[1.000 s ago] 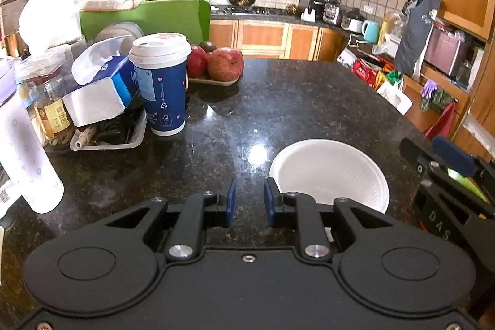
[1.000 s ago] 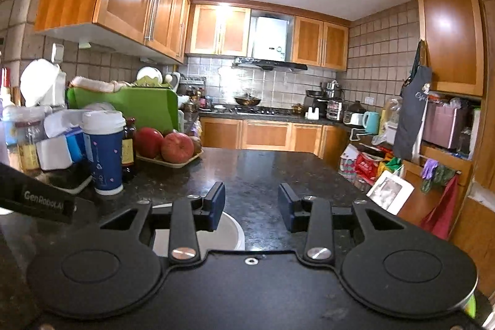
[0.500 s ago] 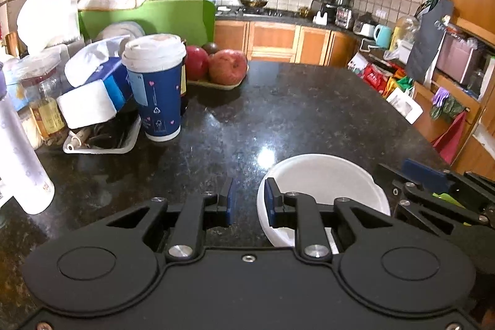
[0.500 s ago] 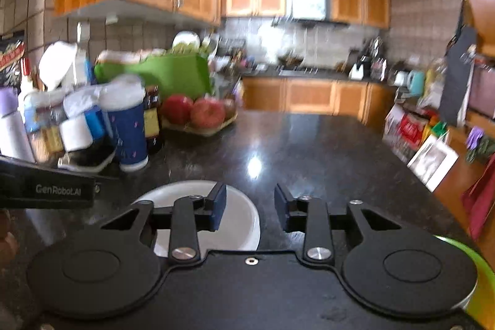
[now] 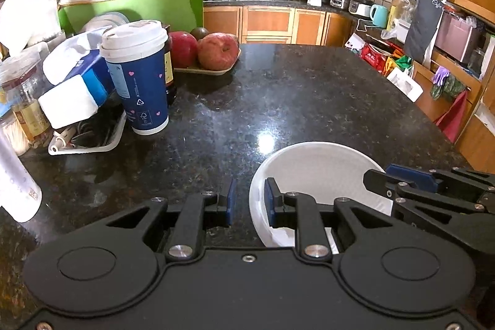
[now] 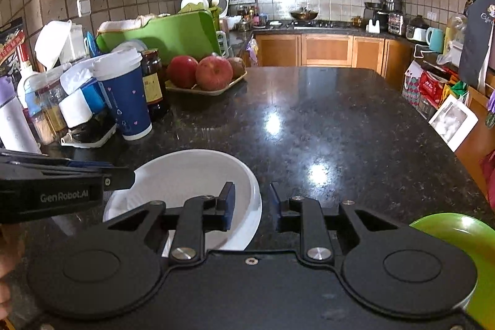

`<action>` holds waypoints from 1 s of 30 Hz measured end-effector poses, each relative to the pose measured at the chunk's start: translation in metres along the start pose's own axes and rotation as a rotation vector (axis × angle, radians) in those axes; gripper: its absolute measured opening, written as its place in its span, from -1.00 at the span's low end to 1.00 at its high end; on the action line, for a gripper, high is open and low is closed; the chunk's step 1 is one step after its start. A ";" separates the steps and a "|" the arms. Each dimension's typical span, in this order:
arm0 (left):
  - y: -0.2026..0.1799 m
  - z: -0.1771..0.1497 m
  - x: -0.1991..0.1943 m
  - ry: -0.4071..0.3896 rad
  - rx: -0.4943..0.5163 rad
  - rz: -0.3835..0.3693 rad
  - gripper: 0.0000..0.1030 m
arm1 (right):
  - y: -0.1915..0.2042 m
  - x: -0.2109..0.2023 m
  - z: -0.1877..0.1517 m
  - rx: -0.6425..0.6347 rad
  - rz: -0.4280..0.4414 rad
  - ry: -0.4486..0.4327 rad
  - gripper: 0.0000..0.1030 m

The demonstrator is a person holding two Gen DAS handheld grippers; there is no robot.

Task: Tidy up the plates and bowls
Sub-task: 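Carry the white bowl with both tools toward the green plate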

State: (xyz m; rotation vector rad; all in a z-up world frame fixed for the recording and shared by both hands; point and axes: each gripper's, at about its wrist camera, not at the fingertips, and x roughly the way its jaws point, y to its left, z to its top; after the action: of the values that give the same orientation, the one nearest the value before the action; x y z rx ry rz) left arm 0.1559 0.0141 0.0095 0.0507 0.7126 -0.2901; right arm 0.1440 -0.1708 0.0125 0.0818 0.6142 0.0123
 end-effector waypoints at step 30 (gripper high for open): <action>-0.002 -0.007 0.022 0.107 0.016 -0.064 -0.55 | 0.002 0.017 -0.001 0.029 -0.014 0.103 -0.69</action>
State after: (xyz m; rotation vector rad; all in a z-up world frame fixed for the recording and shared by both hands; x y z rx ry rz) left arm 0.1666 0.0081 -0.0102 0.0593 0.8191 -0.3568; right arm 0.1572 -0.1677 0.0022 0.1057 0.7177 -0.0061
